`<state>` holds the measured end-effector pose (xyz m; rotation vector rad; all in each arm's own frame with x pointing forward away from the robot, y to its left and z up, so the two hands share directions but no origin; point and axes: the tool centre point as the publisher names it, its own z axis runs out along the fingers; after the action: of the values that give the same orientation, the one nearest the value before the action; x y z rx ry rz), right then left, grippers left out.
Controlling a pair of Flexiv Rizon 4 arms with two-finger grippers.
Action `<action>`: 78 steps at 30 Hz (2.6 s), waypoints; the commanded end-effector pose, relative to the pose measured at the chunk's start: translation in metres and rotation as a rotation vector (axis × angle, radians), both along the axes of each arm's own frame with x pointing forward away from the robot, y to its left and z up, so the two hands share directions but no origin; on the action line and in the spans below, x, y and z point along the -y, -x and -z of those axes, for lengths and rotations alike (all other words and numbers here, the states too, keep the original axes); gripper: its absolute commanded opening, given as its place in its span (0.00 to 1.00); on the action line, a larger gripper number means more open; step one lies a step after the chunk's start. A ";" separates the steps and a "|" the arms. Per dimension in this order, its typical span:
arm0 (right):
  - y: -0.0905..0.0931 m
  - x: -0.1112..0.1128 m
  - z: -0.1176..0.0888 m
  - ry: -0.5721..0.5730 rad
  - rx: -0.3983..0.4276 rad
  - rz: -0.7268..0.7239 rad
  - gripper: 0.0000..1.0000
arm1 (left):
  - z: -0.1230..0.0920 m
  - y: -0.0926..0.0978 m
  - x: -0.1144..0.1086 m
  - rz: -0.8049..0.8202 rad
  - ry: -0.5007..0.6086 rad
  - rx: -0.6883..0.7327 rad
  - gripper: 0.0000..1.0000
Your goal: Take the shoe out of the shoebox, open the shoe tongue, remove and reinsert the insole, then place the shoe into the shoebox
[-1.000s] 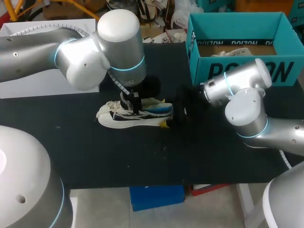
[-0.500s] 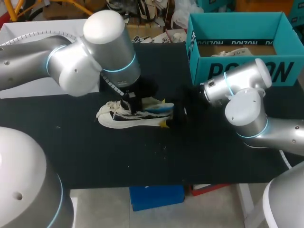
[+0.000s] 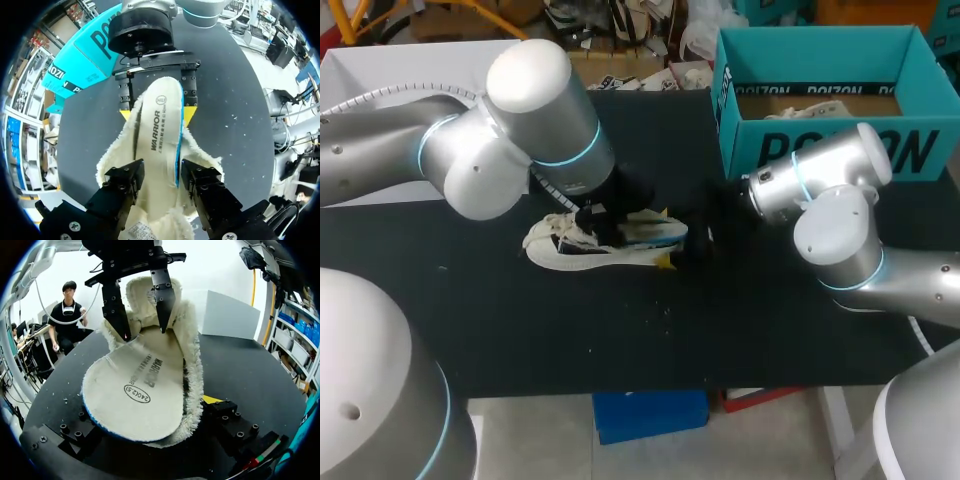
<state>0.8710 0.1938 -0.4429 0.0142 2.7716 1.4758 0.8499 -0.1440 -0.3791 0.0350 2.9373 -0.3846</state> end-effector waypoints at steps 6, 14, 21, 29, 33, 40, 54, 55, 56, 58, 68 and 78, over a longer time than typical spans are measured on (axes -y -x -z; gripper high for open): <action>0.001 -0.001 0.002 0.003 -0.001 0.002 0.00 | 0.004 -0.010 0.020 0.064 0.009 0.021 0.45; 0.001 -0.001 0.002 0.003 -0.001 0.002 0.00 | 0.004 -0.018 0.038 0.108 0.049 0.023 0.44; 0.001 -0.001 0.002 0.003 -0.001 0.002 0.00 | 0.001 -0.021 0.048 0.131 0.078 0.030 0.44; 0.001 -0.001 0.002 0.003 -0.001 0.002 0.00 | 0.004 -0.010 0.046 0.149 0.061 0.034 0.45; 0.001 -0.001 0.002 0.003 -0.001 0.002 0.00 | 0.006 -0.005 0.047 0.155 0.059 0.037 0.45; 0.001 -0.001 0.002 0.003 -0.001 0.002 0.00 | 0.009 -0.007 0.054 0.120 0.026 0.076 0.45; 0.001 -0.001 0.002 0.003 -0.001 0.002 0.00 | 0.022 -0.017 0.061 0.086 0.021 0.099 0.47; 0.001 -0.001 0.002 0.003 -0.001 0.002 0.00 | 0.023 -0.018 0.060 0.083 0.022 0.099 0.47; 0.001 -0.001 0.002 0.003 -0.001 0.002 0.00 | 0.023 -0.020 0.059 0.081 0.023 0.099 0.46; 0.001 -0.001 0.002 0.003 -0.001 0.002 0.00 | 0.023 -0.021 0.058 0.078 0.026 0.099 0.40; 0.001 -0.001 0.002 0.003 -0.001 0.002 0.00 | 0.011 -0.007 0.050 0.100 0.049 0.106 0.00; 0.001 -0.001 0.002 0.003 -0.001 0.002 0.00 | -0.026 0.011 0.039 0.126 0.171 0.075 0.00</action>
<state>0.8709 0.1939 -0.4429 0.0140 2.7715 1.4762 0.8467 -0.1989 -0.3691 0.1917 2.8347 -0.5750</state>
